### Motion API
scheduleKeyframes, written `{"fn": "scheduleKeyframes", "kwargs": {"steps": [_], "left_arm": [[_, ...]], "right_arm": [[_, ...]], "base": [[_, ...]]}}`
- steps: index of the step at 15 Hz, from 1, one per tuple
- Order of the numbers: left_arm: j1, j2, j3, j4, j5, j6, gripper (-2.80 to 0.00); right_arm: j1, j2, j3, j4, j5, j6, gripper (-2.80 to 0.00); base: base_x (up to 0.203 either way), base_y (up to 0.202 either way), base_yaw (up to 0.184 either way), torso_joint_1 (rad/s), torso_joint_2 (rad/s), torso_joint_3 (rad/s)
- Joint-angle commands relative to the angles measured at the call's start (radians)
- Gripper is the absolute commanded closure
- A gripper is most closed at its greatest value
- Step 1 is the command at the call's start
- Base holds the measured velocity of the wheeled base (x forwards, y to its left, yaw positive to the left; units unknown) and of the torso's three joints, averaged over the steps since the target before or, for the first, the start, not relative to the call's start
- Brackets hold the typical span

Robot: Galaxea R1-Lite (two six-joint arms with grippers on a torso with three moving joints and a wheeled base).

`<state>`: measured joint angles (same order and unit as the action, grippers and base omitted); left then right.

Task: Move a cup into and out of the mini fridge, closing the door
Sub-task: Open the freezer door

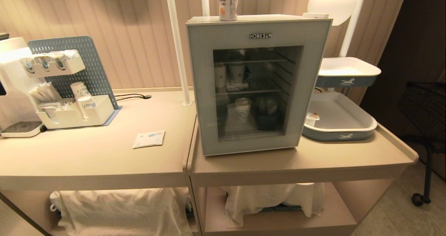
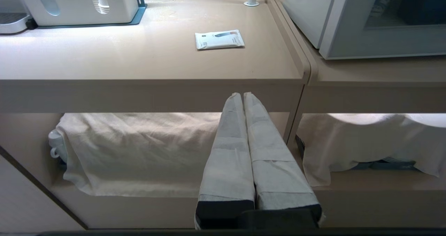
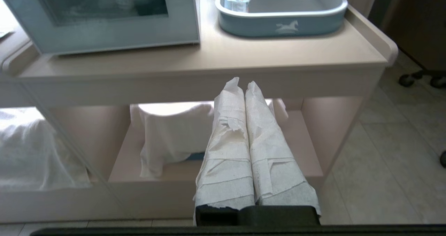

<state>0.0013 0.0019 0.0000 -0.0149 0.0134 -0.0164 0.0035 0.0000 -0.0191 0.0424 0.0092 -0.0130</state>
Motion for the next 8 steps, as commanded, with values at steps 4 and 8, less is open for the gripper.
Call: {"fn": "scheduleKeyframes", "kwargs": {"steps": [4, 8], "left_arm": [[0.000, 0.000, 0.002, -0.002, 0.000, 0.000, 0.00], [0.002, 0.000, 0.002, -0.002, 0.000, 0.001, 0.00]], "right_arm": [[0.001, 0.002, 0.001, 0.001, 0.000, -0.001, 0.00], [0.000, 0.002, 0.001, 0.001, 0.001, -0.001, 0.00]], "base": [[0.187, 0.000, -0.002, 0.002, 0.00, 0.002], [0.024, 0.000, -0.001, 0.002, 0.00, -0.002]]}}
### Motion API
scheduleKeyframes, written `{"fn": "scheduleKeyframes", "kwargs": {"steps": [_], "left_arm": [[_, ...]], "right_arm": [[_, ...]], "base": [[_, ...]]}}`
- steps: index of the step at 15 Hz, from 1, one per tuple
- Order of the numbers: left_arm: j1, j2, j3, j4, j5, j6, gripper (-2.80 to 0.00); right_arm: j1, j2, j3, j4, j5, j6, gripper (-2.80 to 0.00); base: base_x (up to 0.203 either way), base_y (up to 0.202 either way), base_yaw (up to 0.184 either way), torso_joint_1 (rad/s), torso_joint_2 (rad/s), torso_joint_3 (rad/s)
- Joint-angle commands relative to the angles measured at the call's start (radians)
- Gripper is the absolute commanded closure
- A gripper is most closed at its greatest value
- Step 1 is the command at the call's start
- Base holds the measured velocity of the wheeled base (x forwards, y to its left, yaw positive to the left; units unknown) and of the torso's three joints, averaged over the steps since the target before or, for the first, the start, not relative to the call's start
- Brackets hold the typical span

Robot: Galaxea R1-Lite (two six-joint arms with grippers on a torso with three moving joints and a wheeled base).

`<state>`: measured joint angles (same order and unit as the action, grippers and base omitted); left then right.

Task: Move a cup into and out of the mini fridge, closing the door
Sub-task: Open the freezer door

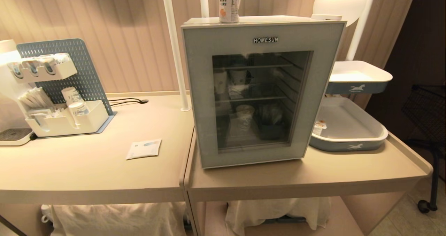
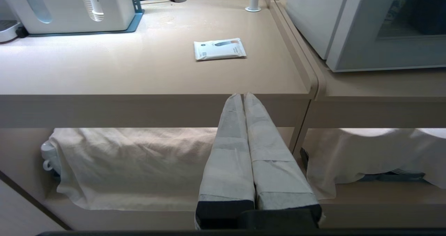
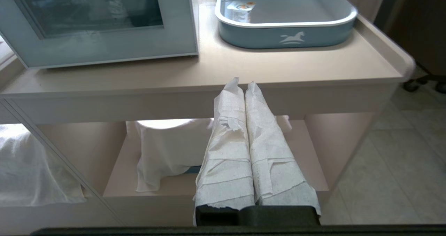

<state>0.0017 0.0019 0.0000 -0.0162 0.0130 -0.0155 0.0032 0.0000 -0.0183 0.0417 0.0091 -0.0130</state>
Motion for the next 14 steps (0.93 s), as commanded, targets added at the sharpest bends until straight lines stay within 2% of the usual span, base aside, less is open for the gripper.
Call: {"fn": "scheduleKeyframes", "kwargs": {"steps": [1, 4, 9, 14], "left_arm": [[0.000, 0.000, 0.000, -0.001, 0.001, 0.000, 0.00], [0.000, 0.000, 0.002, -0.001, 0.001, 0.000, 0.00], [0.000, 0.000, 0.002, -0.001, 0.001, 0.000, 0.00], [0.000, 0.000, 0.002, -0.001, 0.001, 0.002, 0.00]], "right_arm": [[0.000, 0.002, 0.000, 0.001, 0.000, 0.001, 0.00], [0.000, 0.002, 0.000, 0.001, 0.000, 0.001, 0.00], [0.000, 0.002, 0.000, 0.001, 0.000, 0.001, 0.00], [0.000, 0.002, 0.000, 0.001, 0.000, 0.001, 0.00]], "base": [[0.000, 0.000, 0.000, 0.000, 0.00, 0.000], [0.015, -0.016, 0.001, -0.001, 0.00, 0.002], [0.154, -0.154, 0.002, 0.000, 0.00, 0.001], [0.003, -0.011, -0.001, 0.000, 0.00, -0.001]]}}
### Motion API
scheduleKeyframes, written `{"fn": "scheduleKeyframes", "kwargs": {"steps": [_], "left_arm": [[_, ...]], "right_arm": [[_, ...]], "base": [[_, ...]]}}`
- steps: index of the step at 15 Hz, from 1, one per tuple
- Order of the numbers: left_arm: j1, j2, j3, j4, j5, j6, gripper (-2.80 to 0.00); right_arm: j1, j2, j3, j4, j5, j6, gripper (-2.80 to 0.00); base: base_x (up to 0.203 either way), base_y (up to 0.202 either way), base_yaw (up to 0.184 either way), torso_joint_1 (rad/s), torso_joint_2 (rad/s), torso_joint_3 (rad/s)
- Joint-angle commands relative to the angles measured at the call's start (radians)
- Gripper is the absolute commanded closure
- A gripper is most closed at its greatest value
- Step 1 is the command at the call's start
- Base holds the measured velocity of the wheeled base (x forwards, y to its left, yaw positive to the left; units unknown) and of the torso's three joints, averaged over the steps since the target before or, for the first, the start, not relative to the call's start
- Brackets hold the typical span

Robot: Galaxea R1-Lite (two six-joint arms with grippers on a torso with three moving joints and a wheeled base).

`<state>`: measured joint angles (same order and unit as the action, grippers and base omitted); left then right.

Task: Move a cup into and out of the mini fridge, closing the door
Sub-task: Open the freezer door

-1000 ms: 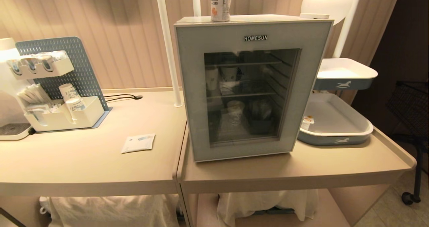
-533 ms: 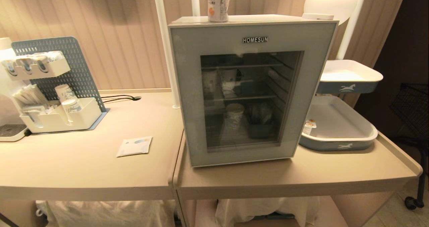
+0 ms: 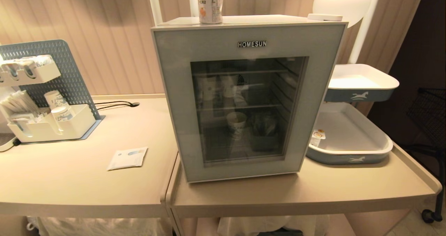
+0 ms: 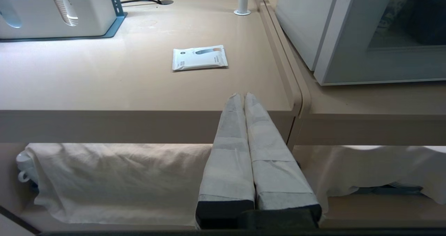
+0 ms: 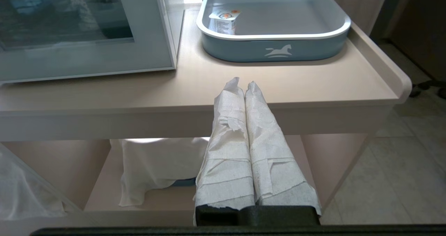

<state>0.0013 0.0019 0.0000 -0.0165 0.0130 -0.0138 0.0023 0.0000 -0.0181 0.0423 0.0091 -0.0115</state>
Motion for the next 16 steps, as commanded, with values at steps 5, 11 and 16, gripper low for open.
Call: {"fn": "scheduleKeyframes", "kwargs": {"steps": [5, 11, 16], "left_arm": [[0.000, 0.000, 0.002, 0.000, 0.001, 0.000, 0.00], [0.000, 0.000, 0.002, 0.000, 0.001, 0.002, 0.00], [0.000, 0.008, -0.034, 0.012, -0.001, 0.020, 0.00]], "right_arm": [[0.002, 0.002, 0.000, 0.001, 0.000, -0.001, 0.00], [0.001, 0.002, 0.000, 0.001, 0.000, -0.001, 0.00], [0.001, 0.002, 0.000, 0.001, 0.000, -0.001, 0.00]], "base": [[0.000, 0.000, 0.000, 0.000, 0.00, 0.000], [-0.045, 0.000, 0.002, 0.000, 0.00, 0.003], [0.000, 0.000, 0.000, 0.000, 0.00, 0.000]]}}
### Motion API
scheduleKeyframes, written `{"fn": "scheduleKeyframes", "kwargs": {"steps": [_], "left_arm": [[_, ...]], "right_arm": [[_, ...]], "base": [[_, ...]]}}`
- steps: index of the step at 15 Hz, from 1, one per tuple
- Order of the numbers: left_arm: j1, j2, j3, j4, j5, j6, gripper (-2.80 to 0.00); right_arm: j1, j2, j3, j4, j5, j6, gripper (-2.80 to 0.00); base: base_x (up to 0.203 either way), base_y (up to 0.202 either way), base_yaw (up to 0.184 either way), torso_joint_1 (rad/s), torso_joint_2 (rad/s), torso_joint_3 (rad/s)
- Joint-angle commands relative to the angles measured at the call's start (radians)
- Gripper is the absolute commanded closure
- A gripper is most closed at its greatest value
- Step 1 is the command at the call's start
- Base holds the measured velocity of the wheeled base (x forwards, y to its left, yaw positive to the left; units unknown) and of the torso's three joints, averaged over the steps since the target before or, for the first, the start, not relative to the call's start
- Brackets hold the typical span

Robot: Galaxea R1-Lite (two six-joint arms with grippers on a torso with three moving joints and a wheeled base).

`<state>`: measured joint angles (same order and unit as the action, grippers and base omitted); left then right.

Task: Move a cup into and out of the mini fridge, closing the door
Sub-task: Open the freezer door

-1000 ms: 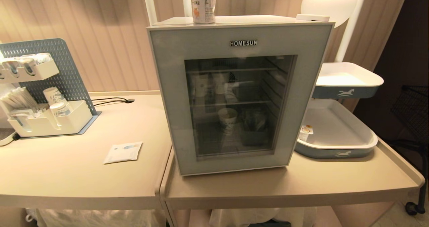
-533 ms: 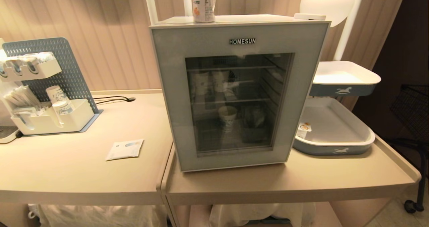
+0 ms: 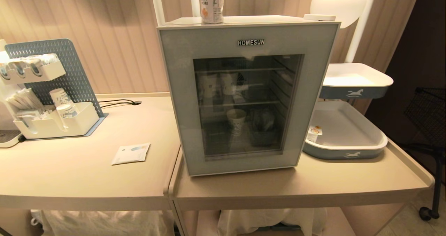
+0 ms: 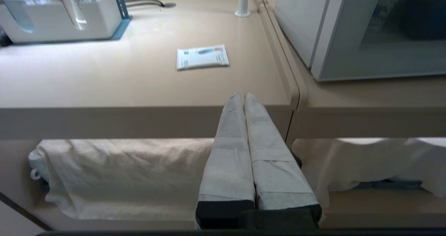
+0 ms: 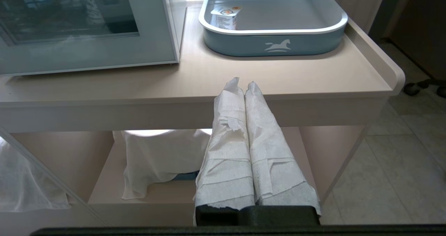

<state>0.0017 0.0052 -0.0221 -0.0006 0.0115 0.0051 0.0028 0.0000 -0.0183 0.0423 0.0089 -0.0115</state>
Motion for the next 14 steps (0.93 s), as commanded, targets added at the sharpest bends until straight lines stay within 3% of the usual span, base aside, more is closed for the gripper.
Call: {"fn": "scheduleKeyframes", "kwargs": {"steps": [1, 3, 6, 9, 11, 13, 14], "left_arm": [[0.000, 0.029, -0.074, 0.032, 0.001, -0.003, 0.00], [0.000, 0.127, -0.334, 0.186, 0.013, -0.028, 0.00], [-0.003, 0.454, -0.876, 0.431, 0.031, -0.099, 0.00], [-0.002, 0.913, -1.120, 0.508, -0.008, -0.154, 0.00], [0.016, 1.187, -1.207, 0.490, -0.117, -0.144, -2.80], [0.059, 1.439, -1.310, 0.435, -0.319, -0.100, -2.80], [0.084, 1.534, -1.360, 0.410, -0.483, -0.084, -2.80]], "right_arm": [[0.000, 0.002, 0.000, 0.001, 0.000, -0.001, 0.00], [0.000, 0.002, 0.000, 0.001, 0.000, -0.001, 0.00], [0.002, 0.002, -0.001, 0.002, 0.000, -0.001, 0.00], [0.000, 0.002, -0.002, 0.004, 0.000, -0.001, 0.00], [0.002, 0.003, -0.002, 0.004, 0.000, -0.001, 0.00], [0.000, 0.003, -0.002, 0.004, 0.000, -0.001, 0.00], [0.000, 0.002, -0.002, 0.004, 0.000, -0.001, 0.00]], "base": [[0.000, 0.000, 0.000, 0.000, 0.00, 0.000], [0.000, 0.000, 0.000, 0.000, 0.00, 0.000], [0.000, 0.000, 0.000, 0.000, 0.00, 0.000], [0.000, 0.000, 0.000, 0.000, 0.00, 0.000], [0.000, 0.000, 0.000, 0.000, 0.00, 0.000], [0.000, 0.000, 0.000, 0.000, 0.00, 0.000], [0.000, 0.000, 0.000, 0.000, 0.00, 0.000]]}}
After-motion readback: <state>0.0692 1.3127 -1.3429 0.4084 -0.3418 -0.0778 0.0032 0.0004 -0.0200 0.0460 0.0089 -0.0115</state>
